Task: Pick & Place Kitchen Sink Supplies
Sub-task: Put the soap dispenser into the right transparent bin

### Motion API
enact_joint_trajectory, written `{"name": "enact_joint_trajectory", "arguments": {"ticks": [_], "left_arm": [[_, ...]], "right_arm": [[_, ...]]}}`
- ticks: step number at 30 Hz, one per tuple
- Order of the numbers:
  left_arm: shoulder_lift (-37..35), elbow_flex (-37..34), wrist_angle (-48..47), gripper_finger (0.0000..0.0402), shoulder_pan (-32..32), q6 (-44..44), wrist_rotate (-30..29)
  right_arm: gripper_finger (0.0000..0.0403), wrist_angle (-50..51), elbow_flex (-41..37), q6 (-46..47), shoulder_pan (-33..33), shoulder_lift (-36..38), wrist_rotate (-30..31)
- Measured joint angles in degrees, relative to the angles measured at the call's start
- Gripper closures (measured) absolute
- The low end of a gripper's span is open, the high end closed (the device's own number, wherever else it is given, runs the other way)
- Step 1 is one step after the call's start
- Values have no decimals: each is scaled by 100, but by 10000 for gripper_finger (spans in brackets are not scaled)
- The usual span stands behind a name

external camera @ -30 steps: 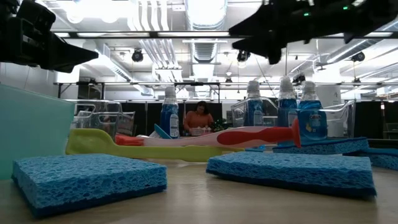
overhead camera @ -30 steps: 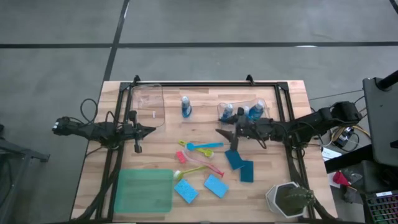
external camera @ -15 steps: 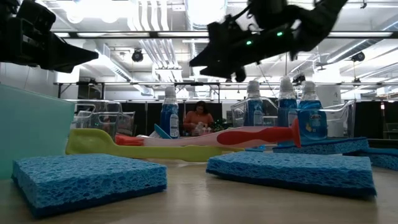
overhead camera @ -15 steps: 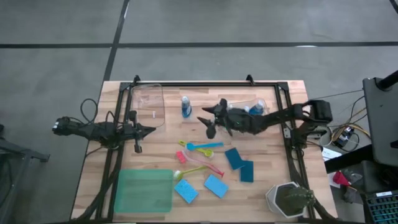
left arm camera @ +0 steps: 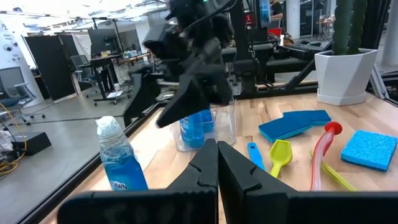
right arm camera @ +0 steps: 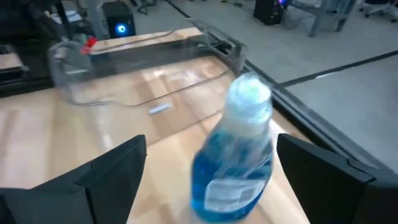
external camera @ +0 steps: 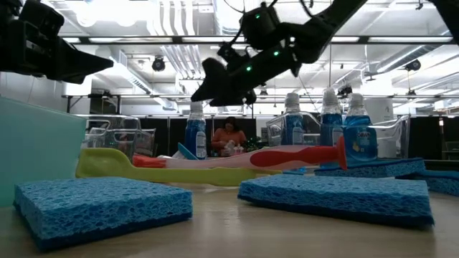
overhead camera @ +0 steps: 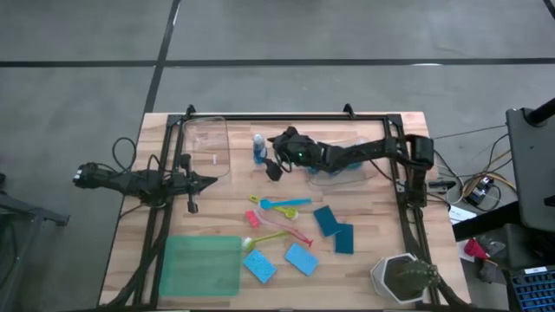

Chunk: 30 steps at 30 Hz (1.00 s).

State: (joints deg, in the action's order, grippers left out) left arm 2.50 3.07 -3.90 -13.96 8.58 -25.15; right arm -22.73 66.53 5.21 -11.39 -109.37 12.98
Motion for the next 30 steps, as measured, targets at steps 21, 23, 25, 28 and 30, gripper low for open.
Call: {"name": "enact_joint_trajectory", "arguments": {"ticks": [21,23,25,28,30], "left_arm": [[2,0,2,401,1,0,0],[2,0,0,401,2,0,0],[2,0,0,401,1,0,0],[2,0,1,401,1,0,0],[2,0,0,401,0,0,0]], "right_arm": [[104,-17,817,-392,-405,-749,-106],[132,-16,817,-391,-412,-749,-108],[164,-16,817,-370,-421,-749,-110],[218,-21,817,-370,-423,-749,-112],[254,-24,817,-386,-424,-749,-122]]}}
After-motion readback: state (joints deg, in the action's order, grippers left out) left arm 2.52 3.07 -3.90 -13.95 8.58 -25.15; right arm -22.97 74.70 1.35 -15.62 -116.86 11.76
